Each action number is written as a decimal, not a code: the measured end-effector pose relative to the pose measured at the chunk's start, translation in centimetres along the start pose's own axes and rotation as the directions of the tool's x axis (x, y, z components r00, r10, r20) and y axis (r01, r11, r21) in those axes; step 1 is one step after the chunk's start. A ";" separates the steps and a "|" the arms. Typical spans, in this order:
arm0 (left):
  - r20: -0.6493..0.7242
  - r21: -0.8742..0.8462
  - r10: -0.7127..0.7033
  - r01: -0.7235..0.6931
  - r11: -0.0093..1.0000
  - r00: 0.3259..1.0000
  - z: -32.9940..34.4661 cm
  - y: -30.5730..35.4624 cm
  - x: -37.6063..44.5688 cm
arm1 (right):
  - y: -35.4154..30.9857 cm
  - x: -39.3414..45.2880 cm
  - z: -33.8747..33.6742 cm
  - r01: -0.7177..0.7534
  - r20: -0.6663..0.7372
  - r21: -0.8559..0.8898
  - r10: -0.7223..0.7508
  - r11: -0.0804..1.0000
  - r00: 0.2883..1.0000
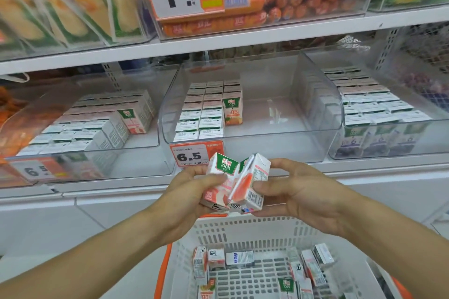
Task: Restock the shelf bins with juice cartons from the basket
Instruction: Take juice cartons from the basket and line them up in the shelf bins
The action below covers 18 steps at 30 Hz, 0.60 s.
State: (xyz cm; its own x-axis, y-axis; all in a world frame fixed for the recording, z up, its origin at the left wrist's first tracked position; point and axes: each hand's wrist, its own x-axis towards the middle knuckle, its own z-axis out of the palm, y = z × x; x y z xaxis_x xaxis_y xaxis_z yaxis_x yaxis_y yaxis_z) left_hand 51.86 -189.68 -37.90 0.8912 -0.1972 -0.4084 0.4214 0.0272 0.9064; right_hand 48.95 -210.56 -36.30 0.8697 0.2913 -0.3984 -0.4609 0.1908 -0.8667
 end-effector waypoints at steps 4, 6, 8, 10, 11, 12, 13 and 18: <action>0.091 0.047 0.028 -0.032 0.998 0.995 0.3 0.4 -0.7 | 0.4 0.1 0.8 0.025 -0.083 -0.108 -0.034 0.994 0.996; 0.129 0.095 0.039 -0.052 0.994 0.991 0.4 0.0 -1.0 | 0.7 0.4 1.0 0.078 -0.124 -0.249 -0.112 0.965 0.986; 0.146 0.141 0.057 -0.078 0.987 0.988 0.6 -0.4 -1.4 | 0.9 0.5 1.2 0.119 -0.157 -0.351 -0.184 0.929 0.970; 0.154 0.137 0.040 -0.061 0.989 0.987 0.9 -0.7 -1.6 | 1.1 0.8 0.8 0.146 -0.162 -0.328 -0.208 0.933 0.965; 0.152 0.115 0.028 -0.046 0.992 0.988 0.9 -0.7 -1.6 | 1.1 0.9 0.6 0.158 -0.154 -0.287 -0.209 0.945 0.966; 0.143 0.087 0.022 -0.035 0.996 0.989 0.8 -0.7 -1.5 | 1.0 0.9 0.3 0.166 -0.144 -0.247 -0.205 0.955 0.968; 0.130 0.062 0.013 -0.021 0.998 0.991 0.7 -0.6 -1.5 | 0.9 1.0 0.1 0.162 -0.133 -0.219 -0.194 0.962 0.972; 0.244 -0.016 -0.016 0.020 1.000 0.970 0.1 -0.3 -0.9 | 0.4 1.1 -0.7 0.100 -0.053 -0.149 -0.109 0.984 0.993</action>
State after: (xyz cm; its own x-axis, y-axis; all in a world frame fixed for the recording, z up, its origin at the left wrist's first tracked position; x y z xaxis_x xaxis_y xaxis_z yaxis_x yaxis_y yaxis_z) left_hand 50.88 -189.59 -37.81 0.8165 -0.4311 -0.3840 0.4419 0.0388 0.8962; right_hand 49.89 -210.83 -37.31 0.9228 0.2186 -0.3171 -0.3403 0.0772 -0.9371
